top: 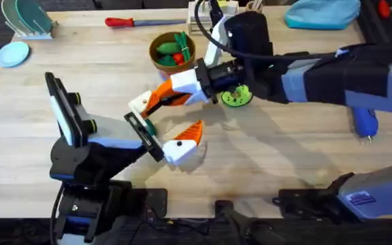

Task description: Pick up the gripper from the table and insert it into the empty holder that is missing its gripper. Then pick up a screw, insert it into the mounting hole, and use the screwdriver to tighten it. Finally, clean up the table by picking up the vegetable and placing it into the bucket.

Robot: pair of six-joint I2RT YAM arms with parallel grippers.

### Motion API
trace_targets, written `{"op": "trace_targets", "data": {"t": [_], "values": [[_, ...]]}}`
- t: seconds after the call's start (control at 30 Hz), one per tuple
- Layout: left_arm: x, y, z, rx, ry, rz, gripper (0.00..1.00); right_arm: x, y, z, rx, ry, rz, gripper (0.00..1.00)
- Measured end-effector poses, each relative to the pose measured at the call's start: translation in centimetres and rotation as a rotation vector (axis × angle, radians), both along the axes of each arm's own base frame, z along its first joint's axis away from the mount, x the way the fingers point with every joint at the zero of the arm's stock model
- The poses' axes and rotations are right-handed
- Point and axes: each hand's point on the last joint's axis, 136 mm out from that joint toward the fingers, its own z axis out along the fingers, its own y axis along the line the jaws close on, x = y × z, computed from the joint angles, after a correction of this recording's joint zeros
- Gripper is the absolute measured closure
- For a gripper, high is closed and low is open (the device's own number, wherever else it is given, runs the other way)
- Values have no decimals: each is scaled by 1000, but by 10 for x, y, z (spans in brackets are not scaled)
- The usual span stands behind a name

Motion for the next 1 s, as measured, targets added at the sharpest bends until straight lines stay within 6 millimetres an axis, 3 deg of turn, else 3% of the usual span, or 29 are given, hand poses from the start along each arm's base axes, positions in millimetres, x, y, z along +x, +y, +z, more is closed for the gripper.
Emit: {"op": "trace_targets", "data": {"t": [0.37,0.5,1.0], "values": [[3,3,0,0,0,22,8,2,3,-2,-13,0,-23,985],[4,3,0,1,-2,28,8,2,4,-1,-11,-1,-22,882],[5,4,1,-2,0,37,8,0,5,0,-3,-9,-12,648]]}}
